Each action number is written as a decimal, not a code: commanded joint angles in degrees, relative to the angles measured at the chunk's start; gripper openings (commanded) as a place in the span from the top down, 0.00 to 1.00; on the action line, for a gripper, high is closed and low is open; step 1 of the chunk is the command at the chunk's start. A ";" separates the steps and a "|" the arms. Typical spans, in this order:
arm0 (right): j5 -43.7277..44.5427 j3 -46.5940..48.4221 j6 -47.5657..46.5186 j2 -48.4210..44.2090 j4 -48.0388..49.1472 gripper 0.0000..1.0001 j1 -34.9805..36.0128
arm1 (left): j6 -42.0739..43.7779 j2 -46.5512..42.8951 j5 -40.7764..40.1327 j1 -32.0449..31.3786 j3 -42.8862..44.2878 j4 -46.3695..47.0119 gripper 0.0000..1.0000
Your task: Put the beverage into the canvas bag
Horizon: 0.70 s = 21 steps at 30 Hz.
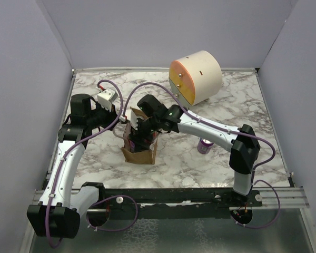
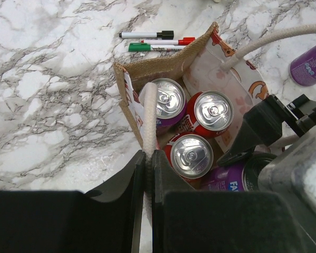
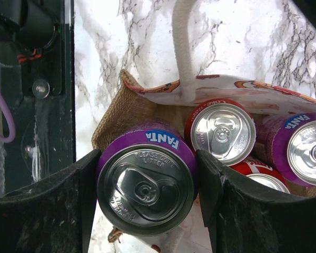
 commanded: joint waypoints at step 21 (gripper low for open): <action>8.25 -8.43 15.88 -4.48 14.79 0.85 2.00 | -0.33 -0.63 -0.70 0.45 -1.21 0.47 1.00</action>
